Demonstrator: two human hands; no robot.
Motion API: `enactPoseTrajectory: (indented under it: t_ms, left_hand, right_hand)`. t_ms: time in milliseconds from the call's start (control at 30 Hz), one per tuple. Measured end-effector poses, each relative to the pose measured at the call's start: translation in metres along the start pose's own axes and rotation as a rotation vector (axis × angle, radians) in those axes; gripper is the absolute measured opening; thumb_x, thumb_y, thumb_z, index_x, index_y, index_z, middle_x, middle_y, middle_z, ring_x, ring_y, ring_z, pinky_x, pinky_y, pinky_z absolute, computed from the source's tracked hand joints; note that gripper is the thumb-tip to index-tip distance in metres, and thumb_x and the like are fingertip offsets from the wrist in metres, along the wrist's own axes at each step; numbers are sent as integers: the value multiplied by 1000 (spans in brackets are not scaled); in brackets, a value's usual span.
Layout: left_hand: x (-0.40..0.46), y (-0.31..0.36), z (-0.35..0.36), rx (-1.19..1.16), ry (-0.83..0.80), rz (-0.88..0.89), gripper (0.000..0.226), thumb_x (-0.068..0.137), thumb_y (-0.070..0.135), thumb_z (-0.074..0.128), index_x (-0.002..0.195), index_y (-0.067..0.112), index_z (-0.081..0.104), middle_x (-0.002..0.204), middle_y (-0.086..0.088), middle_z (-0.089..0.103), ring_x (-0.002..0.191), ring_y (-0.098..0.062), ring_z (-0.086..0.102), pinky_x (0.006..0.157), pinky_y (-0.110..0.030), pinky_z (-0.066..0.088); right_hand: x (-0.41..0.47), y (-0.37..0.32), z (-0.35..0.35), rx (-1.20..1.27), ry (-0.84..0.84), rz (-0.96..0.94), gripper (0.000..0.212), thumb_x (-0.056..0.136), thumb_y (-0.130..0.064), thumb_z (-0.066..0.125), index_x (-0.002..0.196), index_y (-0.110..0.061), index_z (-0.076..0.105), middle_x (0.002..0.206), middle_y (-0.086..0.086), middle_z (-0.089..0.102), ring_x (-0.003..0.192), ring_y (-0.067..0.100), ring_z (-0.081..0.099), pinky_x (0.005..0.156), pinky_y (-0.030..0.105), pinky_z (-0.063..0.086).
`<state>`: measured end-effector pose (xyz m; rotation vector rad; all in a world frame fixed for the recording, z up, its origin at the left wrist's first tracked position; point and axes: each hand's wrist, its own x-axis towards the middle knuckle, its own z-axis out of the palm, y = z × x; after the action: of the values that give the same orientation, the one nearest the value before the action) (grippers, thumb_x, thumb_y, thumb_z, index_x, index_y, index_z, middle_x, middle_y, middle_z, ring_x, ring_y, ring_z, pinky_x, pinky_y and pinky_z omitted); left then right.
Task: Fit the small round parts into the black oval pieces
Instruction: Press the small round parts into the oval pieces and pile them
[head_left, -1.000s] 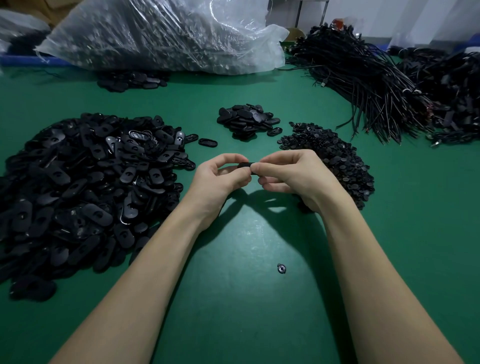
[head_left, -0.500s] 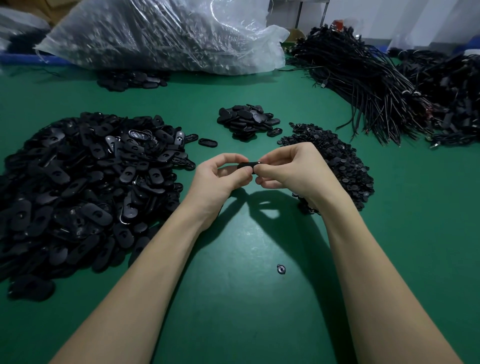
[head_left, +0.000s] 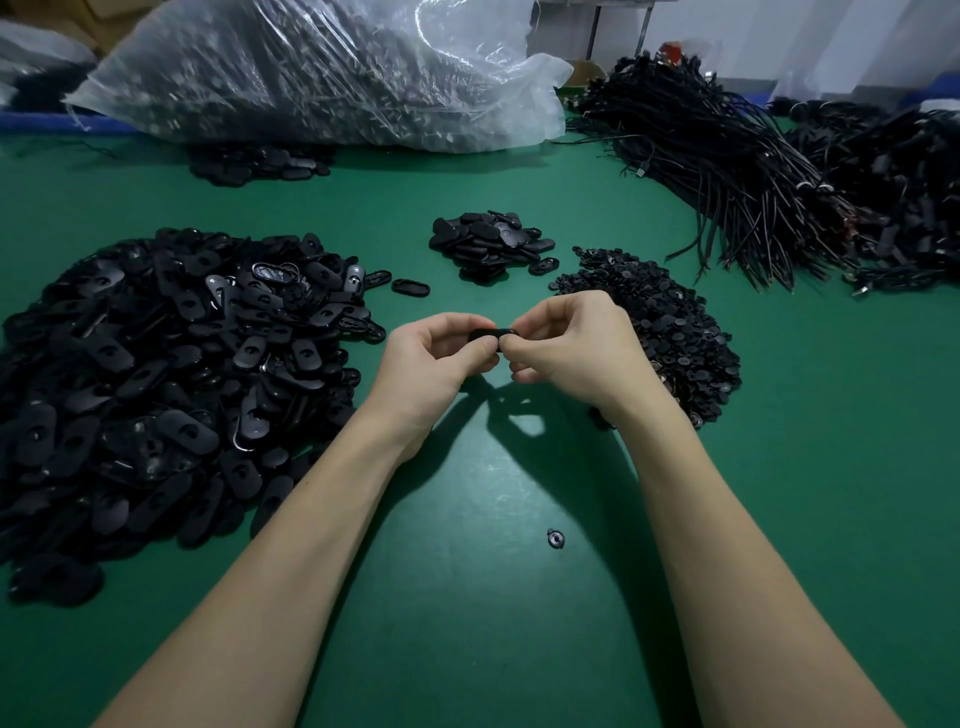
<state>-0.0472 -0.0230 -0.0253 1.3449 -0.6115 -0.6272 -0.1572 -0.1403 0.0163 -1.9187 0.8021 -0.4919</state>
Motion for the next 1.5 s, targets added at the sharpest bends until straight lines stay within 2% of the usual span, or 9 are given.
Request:
enactPoseTrajectory:
  t_ms: [100,300,600,733,867,1000,1167,1300,1500]
  left_hand:
    - [0,1,-1,-51,-16,6,16,88,2,72,95,16,74,91,-2,78,89,-18,74,82,-22,57]
    - [0,1,-3,-60,-37,-7,16,88,1,72,96,15,75,94,-6,78,91,-20,74,84,-24,57]
    - [-2,1,6,96,76,24,17,90,2,72,87,19,72,79,-1,77,75,-12,71,77,-22,58]
    - [-3,1,7,65,105,-7,11,89,8,74,93,19,73,84,-7,78,80,-16,72,86,-30,59]
    - [1,1,8,-47,165,-62,10,92,5,70,97,14,72,87,-11,77,82,-19,73,92,-32,58]
    - [4,1,7,-87,152,-80,13,95,7,65,107,11,69,84,-2,79,87,-16,74,84,-25,59]
    - [5,2,6,-138,150,-88,13,97,5,62,107,8,69,80,4,78,84,-12,75,75,-19,57]
    - [5,3,4,-167,142,-104,14,96,-2,60,97,9,69,80,2,77,82,-12,74,75,-19,56]
    - [4,6,6,-170,116,-112,15,98,4,59,102,10,72,102,-7,76,87,-13,74,77,-21,56]
  right_hand:
    - [1,1,0,85,-15,12,8,81,-11,81,79,-12,73,66,3,75,64,18,76,74,40,66]
    - [0,2,-2,158,-48,33,7,83,-6,80,82,-7,73,64,2,74,63,16,75,72,35,65]
    - [-2,4,3,32,-10,-19,8,82,-10,80,79,-12,73,64,0,75,60,15,75,66,31,65]
    - [-2,4,-2,42,-73,-99,12,88,-5,76,96,-13,72,73,3,77,63,19,76,63,28,63]
    - [0,6,1,-189,-37,-305,22,85,-10,80,100,-25,75,81,-3,76,62,11,70,60,15,53]
    - [2,10,6,-225,44,-325,20,86,-14,79,103,-24,77,88,-14,72,67,5,66,62,6,46]
    - [6,10,8,-226,71,-300,17,87,-16,77,101,-25,77,94,-16,72,66,5,63,65,6,45]
    - [7,8,7,-150,27,-268,17,88,-12,78,103,-21,77,102,-12,74,69,7,71,64,15,55]
    - [12,10,5,-99,45,-252,14,86,-14,81,94,-24,75,90,-9,76,64,4,71,63,22,58]
